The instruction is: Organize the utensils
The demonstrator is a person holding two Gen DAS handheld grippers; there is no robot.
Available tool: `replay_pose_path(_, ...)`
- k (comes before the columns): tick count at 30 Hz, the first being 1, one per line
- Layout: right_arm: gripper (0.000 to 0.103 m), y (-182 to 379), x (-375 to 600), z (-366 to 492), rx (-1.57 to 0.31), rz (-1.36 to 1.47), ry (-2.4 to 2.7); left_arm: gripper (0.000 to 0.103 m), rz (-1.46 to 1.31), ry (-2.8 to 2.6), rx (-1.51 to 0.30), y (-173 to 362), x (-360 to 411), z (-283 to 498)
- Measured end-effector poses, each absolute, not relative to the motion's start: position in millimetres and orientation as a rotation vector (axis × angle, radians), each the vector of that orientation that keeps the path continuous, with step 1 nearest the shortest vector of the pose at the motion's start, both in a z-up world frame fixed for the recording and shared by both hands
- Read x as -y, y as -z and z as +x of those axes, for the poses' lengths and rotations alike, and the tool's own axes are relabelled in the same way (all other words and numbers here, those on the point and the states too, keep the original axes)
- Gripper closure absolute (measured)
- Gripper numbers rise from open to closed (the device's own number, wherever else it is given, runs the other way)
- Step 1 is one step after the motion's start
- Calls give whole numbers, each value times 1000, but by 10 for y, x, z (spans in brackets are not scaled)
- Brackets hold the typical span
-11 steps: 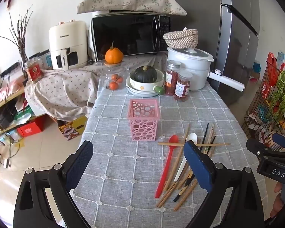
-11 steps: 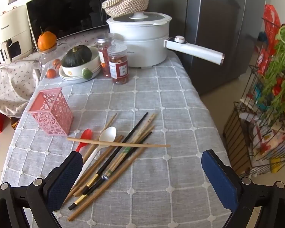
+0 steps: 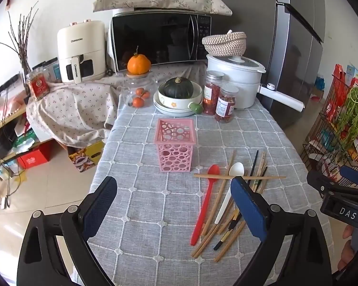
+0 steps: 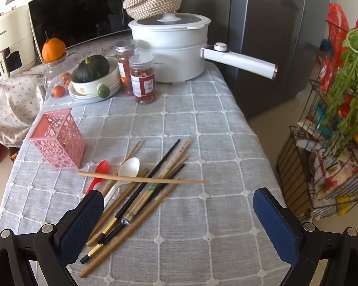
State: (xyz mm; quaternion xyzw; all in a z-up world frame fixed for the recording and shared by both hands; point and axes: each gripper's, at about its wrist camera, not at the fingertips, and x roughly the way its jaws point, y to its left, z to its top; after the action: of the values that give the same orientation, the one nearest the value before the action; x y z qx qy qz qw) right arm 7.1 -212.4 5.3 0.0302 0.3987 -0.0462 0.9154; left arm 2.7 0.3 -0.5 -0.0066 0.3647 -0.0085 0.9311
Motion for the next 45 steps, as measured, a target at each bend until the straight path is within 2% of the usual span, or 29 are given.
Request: replay_pose_path(45,0,-89,2120,60,-803,67,97,6,-6,19,-749,75,53,10)
